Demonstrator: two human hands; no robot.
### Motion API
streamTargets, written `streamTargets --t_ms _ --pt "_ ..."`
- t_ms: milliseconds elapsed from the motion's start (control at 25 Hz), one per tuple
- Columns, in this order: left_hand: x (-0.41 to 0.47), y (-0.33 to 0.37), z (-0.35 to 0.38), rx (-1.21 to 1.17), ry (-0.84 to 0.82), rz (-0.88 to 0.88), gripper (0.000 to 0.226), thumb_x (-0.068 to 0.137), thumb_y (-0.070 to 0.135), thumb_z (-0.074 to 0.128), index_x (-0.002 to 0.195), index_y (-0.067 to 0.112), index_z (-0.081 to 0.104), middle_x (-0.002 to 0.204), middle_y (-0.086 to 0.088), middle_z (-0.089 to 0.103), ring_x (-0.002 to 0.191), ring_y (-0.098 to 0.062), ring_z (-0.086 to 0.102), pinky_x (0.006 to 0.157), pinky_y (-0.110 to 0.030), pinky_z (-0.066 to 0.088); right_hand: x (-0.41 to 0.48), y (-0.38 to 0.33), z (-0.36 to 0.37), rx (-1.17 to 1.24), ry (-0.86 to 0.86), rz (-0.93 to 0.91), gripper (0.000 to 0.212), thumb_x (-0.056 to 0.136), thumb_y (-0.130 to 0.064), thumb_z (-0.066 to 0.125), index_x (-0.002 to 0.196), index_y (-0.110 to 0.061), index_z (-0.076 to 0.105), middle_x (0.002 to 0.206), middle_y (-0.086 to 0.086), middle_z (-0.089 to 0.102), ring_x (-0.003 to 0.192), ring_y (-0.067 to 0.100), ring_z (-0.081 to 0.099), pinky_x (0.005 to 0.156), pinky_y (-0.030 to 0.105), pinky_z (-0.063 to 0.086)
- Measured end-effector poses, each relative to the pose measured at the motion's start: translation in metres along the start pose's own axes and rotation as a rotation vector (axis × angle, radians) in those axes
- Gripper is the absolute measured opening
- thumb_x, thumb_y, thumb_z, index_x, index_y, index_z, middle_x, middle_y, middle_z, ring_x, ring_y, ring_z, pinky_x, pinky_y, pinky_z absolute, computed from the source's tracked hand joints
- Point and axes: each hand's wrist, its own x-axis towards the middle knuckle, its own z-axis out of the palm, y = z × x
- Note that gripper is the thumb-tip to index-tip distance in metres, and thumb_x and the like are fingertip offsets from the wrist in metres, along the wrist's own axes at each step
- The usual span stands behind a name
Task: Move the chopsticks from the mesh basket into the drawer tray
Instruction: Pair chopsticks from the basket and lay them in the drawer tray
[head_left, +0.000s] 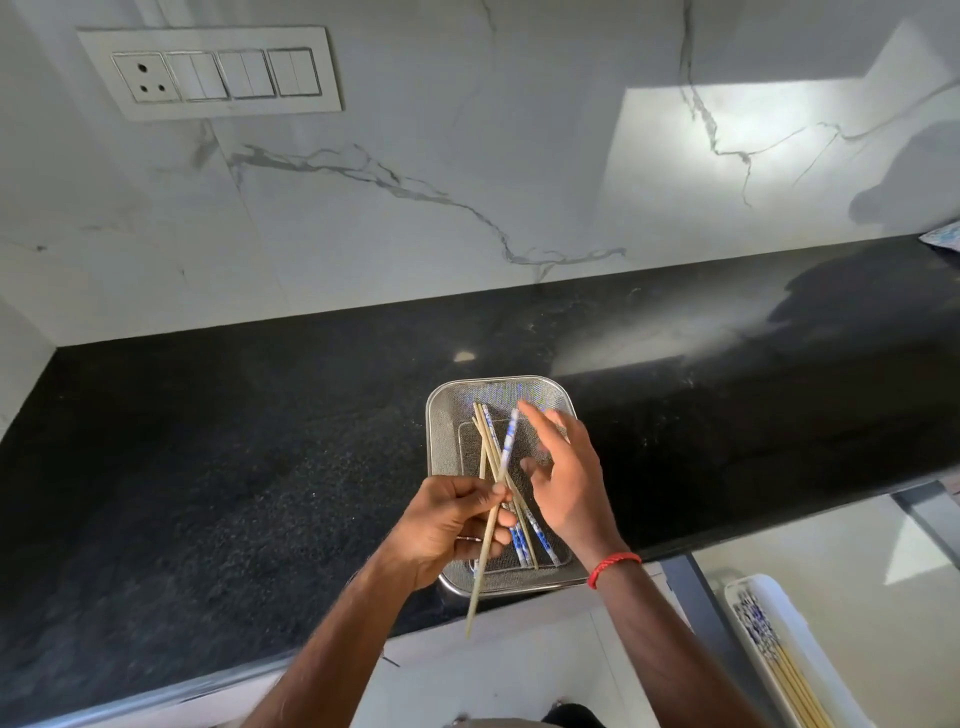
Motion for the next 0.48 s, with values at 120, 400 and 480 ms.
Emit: streamTargets --t_ms 120,400,480 --pt "0.0 0.0 -0.01 -0.095 0.099 0.085 0.028 0.09 0.013 0.069 0.113 -0.004 0.065 0.092 -0.021 0.075 0.072 -0.03 0.073 0.064 -0.038 0.062 -0.003 0.01 0.014 -0.12 -0.297 0.252 0.054 0.087 -0.027 0.07 0.137 -0.019 0.052 0.11 0.006 0.068 0.097 0.019 0.065 0.084 0.029 0.053" --pt "-0.006 0.0 -0.017 -0.165 0.189 0.176 0.031 0.087 -0.002 0.069 0.118 -0.002 0.064 0.097 -0.019 0.077 0.078 -0.029 0.076 0.077 -0.044 0.064 -0.009 0.003 0.03 -0.307 -0.321 0.304 0.018 0.085 -0.027 0.071 0.076 -0.012 0.069 0.079 0.005 0.073 0.075 0.023 0.069 0.061 0.028 0.048" --pt "-0.005 0.0 -0.019 -0.183 0.216 0.181 0.03 0.088 -0.002 0.068 0.118 -0.004 0.063 0.098 -0.02 0.077 0.078 -0.029 0.076 0.077 -0.044 0.064 -0.009 0.004 0.026 -0.236 -0.29 0.328 0.012 0.083 -0.022 0.073 0.079 -0.012 0.072 0.079 0.003 0.074 0.074 0.02 0.069 0.065 0.027 0.051"
